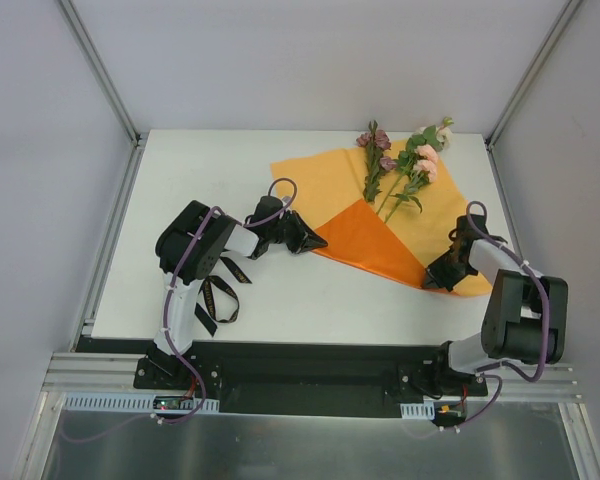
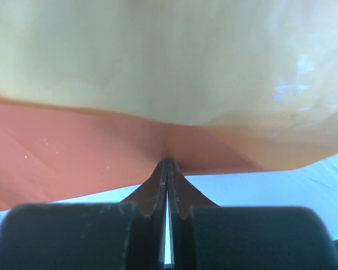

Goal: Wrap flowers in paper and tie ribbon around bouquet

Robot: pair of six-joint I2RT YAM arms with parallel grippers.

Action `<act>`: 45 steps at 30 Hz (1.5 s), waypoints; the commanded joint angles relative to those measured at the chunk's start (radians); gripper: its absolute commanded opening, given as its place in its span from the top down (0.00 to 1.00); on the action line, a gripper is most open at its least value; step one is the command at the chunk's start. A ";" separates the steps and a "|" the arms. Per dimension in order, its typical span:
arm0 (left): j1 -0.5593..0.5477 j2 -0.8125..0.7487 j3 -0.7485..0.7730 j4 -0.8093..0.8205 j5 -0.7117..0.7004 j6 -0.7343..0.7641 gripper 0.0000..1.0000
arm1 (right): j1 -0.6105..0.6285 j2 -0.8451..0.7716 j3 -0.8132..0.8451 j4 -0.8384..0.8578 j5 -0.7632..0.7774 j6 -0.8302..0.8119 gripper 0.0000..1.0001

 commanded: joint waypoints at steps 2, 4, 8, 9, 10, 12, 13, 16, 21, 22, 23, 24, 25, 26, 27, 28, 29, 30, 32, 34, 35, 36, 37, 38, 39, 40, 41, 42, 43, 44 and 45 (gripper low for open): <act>0.016 0.035 -0.017 -0.139 -0.025 0.058 1.00 | -0.113 -0.022 -0.105 -0.105 0.165 -0.008 0.99; 0.016 0.041 -0.011 -0.140 -0.024 0.057 1.00 | -0.168 -0.079 -0.128 -0.107 0.186 -0.003 0.99; 0.016 0.046 -0.007 -0.140 -0.016 0.054 1.00 | -0.285 -0.151 -0.143 -0.137 0.229 -0.039 0.99; 0.016 0.045 -0.009 -0.140 -0.016 0.054 1.00 | -0.317 -0.165 -0.140 -0.145 0.239 -0.046 0.99; 0.016 0.045 -0.009 -0.142 -0.017 0.055 1.00 | -0.320 -0.194 -0.134 -0.150 0.261 -0.065 0.99; 0.016 0.045 -0.009 -0.143 -0.017 0.058 1.00 | -0.317 -0.226 -0.100 -0.161 0.274 -0.091 0.99; 0.016 0.045 -0.003 -0.145 -0.011 0.061 1.00 | -0.310 -0.264 -0.082 -0.179 0.289 -0.117 0.99; 0.016 0.043 -0.003 -0.156 -0.007 0.067 1.00 | -0.186 -0.350 -0.005 -0.197 0.349 -0.161 0.97; 0.016 0.035 -0.001 -0.174 -0.013 0.078 1.00 | 0.172 -0.398 0.047 0.027 -0.025 -0.272 0.71; 0.016 0.035 0.002 -0.177 -0.013 0.086 1.00 | 0.219 -0.363 0.073 0.124 -0.094 -0.270 0.69; 0.016 0.031 0.005 -0.183 -0.016 0.093 1.00 | 0.318 -0.250 0.101 0.157 -0.146 -0.270 0.68; 0.016 0.029 0.009 -0.209 -0.019 0.104 1.00 | 0.368 -0.192 0.136 0.171 -0.206 -0.269 0.68; 0.016 0.028 0.022 -0.228 -0.019 0.124 1.00 | 0.413 -0.121 0.218 0.192 -0.232 -0.269 0.71; 0.016 0.023 0.026 -0.240 -0.022 0.130 1.00 | 0.487 -0.066 0.246 0.213 -0.260 -0.267 0.74; 0.016 0.020 0.028 -0.251 -0.023 0.133 1.00 | 0.517 0.038 0.272 0.244 -0.301 -0.260 0.78; 0.016 0.019 0.023 -0.251 -0.025 0.133 1.00 | 0.537 0.085 0.318 0.272 -0.309 -0.255 0.90; 0.016 0.009 0.022 -0.252 -0.027 0.133 1.00 | 0.559 0.125 0.340 0.276 -0.310 -0.249 0.95; 0.014 0.008 0.020 -0.254 -0.027 0.133 1.00 | 0.563 0.195 0.352 0.290 -0.327 -0.234 0.99; 0.014 -0.001 0.020 -0.265 -0.028 0.141 1.00 | 0.565 0.249 0.377 0.335 -0.332 -0.224 0.99; 0.014 -0.008 0.029 -0.286 -0.033 0.162 1.00 | 0.563 0.322 0.400 0.323 -0.330 -0.220 0.99; 0.013 -0.015 0.034 -0.295 -0.036 0.172 1.00 | 0.563 0.341 0.412 0.315 -0.327 -0.220 0.99; 0.012 -0.018 0.046 -0.306 -0.039 0.184 1.00 | 0.565 0.355 0.415 0.306 -0.306 -0.220 1.00; 0.011 -0.023 0.052 -0.321 -0.034 0.214 1.00 | 0.565 0.372 0.414 0.284 -0.288 -0.221 0.99; 0.011 -0.035 0.058 -0.327 -0.031 0.230 1.00 | 0.566 0.376 0.411 0.271 -0.268 -0.224 0.99; 0.011 -0.043 0.071 -0.337 -0.030 0.256 1.00 | 0.565 0.378 0.400 0.249 -0.227 -0.224 0.99; 0.011 -0.050 0.078 -0.343 -0.025 0.273 1.00 | 0.565 0.383 0.395 0.243 -0.211 -0.226 1.00; 0.011 -0.069 0.086 -0.358 -0.017 0.291 1.00 | 0.565 0.387 0.394 0.235 -0.202 -0.229 0.99; 0.009 -0.078 0.103 -0.361 -0.008 0.320 1.00 | 0.566 0.393 0.395 0.229 -0.203 -0.230 0.99; 0.008 -0.090 0.111 -0.367 0.005 0.333 1.00 | 0.565 0.399 0.397 0.223 -0.203 -0.233 0.99; 0.003 -0.113 0.117 -0.378 0.010 0.345 0.94 | 0.563 0.412 0.398 0.220 -0.202 -0.235 0.99; 0.002 -0.126 0.129 -0.380 0.019 0.360 0.89 | 0.565 0.413 0.398 0.220 -0.196 -0.233 0.99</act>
